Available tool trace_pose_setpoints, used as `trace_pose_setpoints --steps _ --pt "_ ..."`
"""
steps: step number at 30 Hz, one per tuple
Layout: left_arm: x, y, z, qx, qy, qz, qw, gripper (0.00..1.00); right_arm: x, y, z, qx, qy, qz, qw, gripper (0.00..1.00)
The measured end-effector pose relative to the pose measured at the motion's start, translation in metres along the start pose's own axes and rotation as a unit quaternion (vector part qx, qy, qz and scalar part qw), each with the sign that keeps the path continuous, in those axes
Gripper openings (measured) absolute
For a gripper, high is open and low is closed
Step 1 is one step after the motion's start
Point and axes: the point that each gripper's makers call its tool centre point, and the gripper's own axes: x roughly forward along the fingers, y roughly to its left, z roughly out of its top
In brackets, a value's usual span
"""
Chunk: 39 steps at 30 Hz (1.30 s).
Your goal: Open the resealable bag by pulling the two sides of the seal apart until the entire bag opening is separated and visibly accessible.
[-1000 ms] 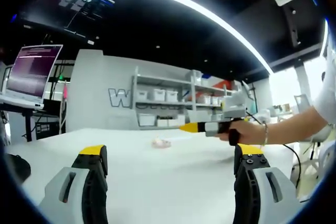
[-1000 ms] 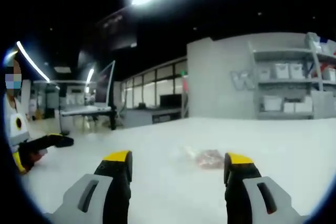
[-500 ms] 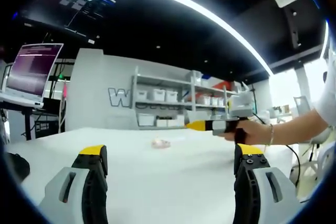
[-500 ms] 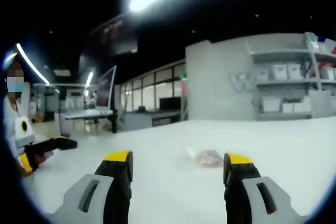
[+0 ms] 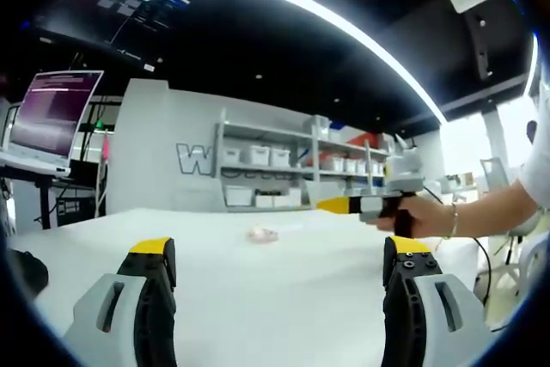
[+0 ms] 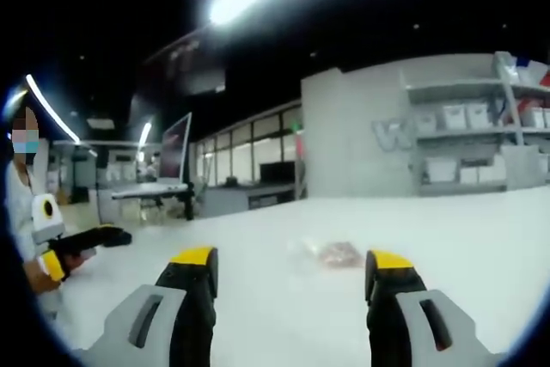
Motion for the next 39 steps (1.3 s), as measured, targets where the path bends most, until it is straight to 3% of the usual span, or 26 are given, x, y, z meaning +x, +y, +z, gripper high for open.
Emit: trace_pose_setpoints --steps 39 --pt "-0.003 0.002 0.003 -0.003 -0.01 0.003 0.9999 0.99 -0.053 0.011 0.004 0.02 -0.022 -0.006 0.9995 0.67"
